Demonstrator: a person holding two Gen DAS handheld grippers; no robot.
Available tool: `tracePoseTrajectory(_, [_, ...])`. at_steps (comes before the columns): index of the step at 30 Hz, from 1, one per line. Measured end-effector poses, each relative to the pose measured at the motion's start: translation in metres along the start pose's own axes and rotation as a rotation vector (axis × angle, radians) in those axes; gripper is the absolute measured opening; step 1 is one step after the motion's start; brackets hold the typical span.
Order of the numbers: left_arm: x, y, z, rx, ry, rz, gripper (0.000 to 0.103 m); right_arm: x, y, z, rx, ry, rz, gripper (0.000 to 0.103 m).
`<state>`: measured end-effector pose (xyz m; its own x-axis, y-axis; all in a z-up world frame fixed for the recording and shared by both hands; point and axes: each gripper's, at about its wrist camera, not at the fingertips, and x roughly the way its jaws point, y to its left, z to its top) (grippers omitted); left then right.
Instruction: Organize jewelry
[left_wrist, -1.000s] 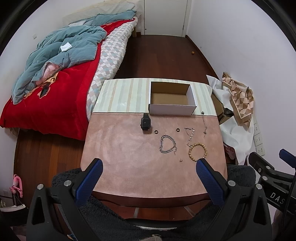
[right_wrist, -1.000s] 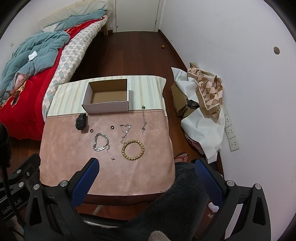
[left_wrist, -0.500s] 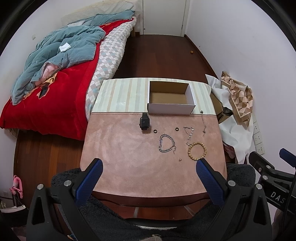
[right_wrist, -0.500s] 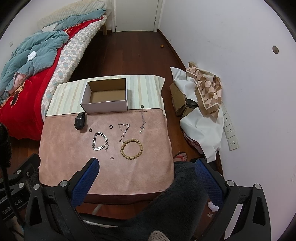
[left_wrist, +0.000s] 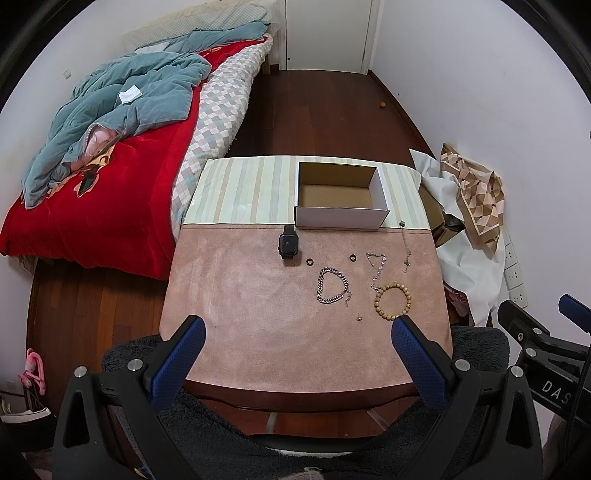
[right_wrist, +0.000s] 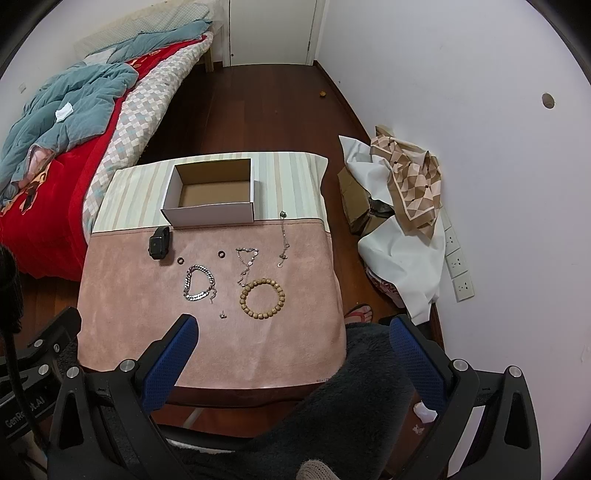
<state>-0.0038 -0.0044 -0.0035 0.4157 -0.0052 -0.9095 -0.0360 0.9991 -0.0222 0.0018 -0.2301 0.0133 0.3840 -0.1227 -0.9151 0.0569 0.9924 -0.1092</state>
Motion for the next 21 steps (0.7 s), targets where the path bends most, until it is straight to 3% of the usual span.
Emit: tracePoseTrajectory(21, [-0.01, -0.004, 0.004, 0.002, -0.011, -0.004, 0.103, -0.005, -0.004, 0.0, 0.0, -0.008, 0.0, 0.103])
